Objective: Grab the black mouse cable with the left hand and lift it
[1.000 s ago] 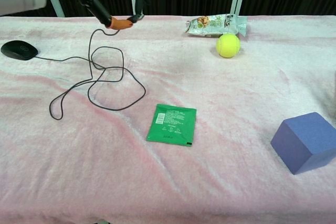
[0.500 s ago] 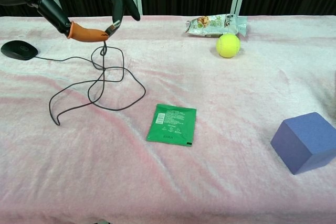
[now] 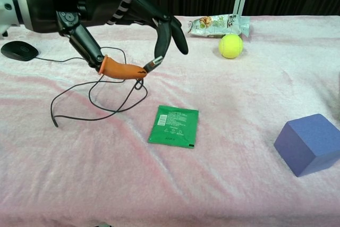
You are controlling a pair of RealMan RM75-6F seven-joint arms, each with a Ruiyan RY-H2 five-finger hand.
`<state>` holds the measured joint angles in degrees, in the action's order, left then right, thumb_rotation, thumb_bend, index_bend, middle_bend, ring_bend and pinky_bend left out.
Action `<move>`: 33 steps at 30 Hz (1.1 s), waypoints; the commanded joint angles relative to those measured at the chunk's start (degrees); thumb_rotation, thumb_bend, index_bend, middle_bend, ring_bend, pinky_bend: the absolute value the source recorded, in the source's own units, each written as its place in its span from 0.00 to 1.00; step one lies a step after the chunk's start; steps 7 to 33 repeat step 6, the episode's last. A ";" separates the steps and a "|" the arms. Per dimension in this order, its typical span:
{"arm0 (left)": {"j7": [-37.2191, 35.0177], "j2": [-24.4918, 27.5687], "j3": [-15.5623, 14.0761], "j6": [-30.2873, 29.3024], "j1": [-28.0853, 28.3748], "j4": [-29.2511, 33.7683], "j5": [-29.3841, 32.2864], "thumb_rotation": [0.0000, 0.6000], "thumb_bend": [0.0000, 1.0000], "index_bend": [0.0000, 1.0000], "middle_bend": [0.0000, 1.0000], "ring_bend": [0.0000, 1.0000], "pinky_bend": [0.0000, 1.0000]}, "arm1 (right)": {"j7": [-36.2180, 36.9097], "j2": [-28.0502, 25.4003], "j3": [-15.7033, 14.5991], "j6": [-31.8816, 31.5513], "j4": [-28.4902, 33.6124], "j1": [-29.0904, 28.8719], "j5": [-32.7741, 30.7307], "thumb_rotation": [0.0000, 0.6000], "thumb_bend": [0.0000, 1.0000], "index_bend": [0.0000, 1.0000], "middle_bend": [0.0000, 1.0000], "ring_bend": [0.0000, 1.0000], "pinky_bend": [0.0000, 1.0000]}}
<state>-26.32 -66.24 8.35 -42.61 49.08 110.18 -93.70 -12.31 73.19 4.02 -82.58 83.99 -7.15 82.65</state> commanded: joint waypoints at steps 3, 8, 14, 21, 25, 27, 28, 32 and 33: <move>0.82 -2.22 0.08 0.95 1.57 -0.62 0.94 1.00 0.38 0.57 0.25 0.00 0.00 | 0.39 -0.17 0.13 0.01 -0.07 0.04 -0.08 1.00 0.18 0.00 0.06 0.23 0.21; 1.21 -2.75 0.33 0.43 1.80 -0.50 1.42 1.00 0.38 0.57 0.25 0.00 0.00 | 0.56 -0.26 0.19 -0.10 -0.06 0.06 -0.01 1.00 0.18 0.00 0.06 0.23 0.21; 1.21 -2.75 0.33 0.43 1.80 -0.50 1.42 1.00 0.38 0.57 0.25 0.00 0.00 | 0.56 -0.26 0.19 -0.10 -0.06 0.06 -0.01 1.00 0.18 0.00 0.06 0.23 0.21; 1.21 -2.75 0.33 0.43 1.80 -0.50 1.42 1.00 0.38 0.57 0.25 0.00 0.00 | 0.56 -0.26 0.19 -0.10 -0.06 0.06 -0.01 1.00 0.18 0.00 0.06 0.23 0.21; 1.21 -2.75 0.33 0.43 1.80 -0.50 1.42 1.00 0.38 0.57 0.25 0.00 0.00 | 0.56 -0.26 0.19 -0.10 -0.06 0.06 -0.01 1.00 0.18 0.00 0.06 0.23 0.21; 1.21 -2.75 0.33 0.43 1.80 -0.50 1.42 1.00 0.38 0.57 0.25 0.00 0.00 | 0.56 -0.26 0.19 -0.10 -0.06 0.06 -0.01 1.00 0.18 0.00 0.06 0.23 0.21; 1.21 -2.75 0.33 0.43 1.80 -0.50 1.42 1.00 0.38 0.57 0.25 0.00 0.00 | 0.56 -0.26 0.19 -0.10 -0.06 0.06 -0.01 1.00 0.18 0.00 0.06 0.23 0.21; 1.21 -2.75 0.33 0.43 1.80 -0.50 1.42 1.00 0.38 0.57 0.25 0.00 0.00 | 0.56 -0.26 0.19 -0.10 -0.06 0.06 -0.01 1.00 0.18 0.00 0.06 0.23 0.21; 1.21 -2.75 0.33 0.43 1.80 -0.50 1.42 1.00 0.38 0.57 0.25 0.00 0.00 | 0.56 -0.26 0.19 -0.10 -0.06 0.06 -0.01 1.00 0.18 0.00 0.06 0.23 0.21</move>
